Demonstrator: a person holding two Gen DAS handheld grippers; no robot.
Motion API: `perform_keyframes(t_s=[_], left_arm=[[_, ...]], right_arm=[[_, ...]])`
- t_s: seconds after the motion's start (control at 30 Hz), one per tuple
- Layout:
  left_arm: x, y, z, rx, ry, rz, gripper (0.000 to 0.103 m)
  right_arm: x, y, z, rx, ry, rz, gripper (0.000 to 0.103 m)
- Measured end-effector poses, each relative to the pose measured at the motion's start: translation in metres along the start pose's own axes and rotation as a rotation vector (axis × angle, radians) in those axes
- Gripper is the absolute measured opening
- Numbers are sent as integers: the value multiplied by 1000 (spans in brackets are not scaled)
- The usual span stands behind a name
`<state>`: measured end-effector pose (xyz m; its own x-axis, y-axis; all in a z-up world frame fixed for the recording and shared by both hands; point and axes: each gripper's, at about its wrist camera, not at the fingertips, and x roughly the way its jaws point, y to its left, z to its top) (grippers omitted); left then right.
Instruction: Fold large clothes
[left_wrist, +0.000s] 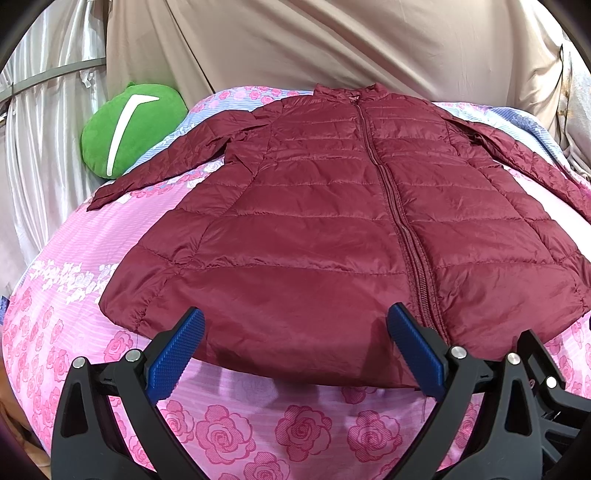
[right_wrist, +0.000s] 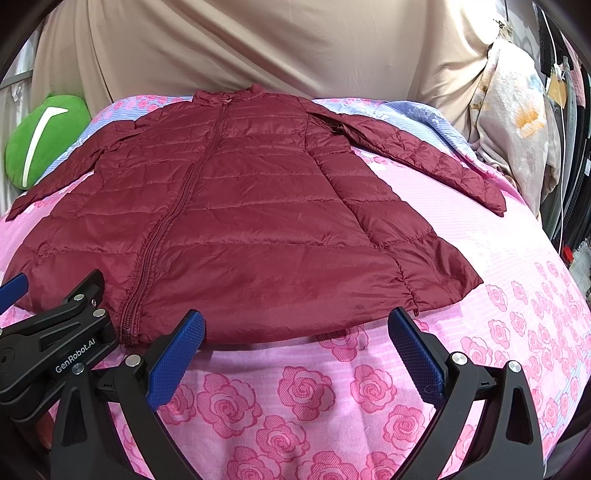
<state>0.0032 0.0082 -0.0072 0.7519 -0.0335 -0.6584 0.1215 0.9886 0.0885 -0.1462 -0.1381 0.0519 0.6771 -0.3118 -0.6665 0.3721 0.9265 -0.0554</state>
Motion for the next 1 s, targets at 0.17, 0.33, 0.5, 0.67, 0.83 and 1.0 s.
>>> perform_keyframes(t_s=[0.17,0.33,0.5,0.67,0.83,1.0], left_arm=[[1,2,-1,4,22,7,97],[6,-1,1,19,85,21,98],[4,4,3,-22,57,-23,98],[-7,24,21,-68,4,-38,98],[-11,48,53,-80,-32,4,98],[-5,64,81,-89,-63,-23,98]], right_arm=[[0,0,0,0,2,-2,98],[0,1,0,-9,5,1,98],[-1,-12,1,-8,-6,22,98],[8,-93,30,184,-5,17,98],[44,-217,63,425,16,-30,98],[98,-326,82,613,47,-135,95]])
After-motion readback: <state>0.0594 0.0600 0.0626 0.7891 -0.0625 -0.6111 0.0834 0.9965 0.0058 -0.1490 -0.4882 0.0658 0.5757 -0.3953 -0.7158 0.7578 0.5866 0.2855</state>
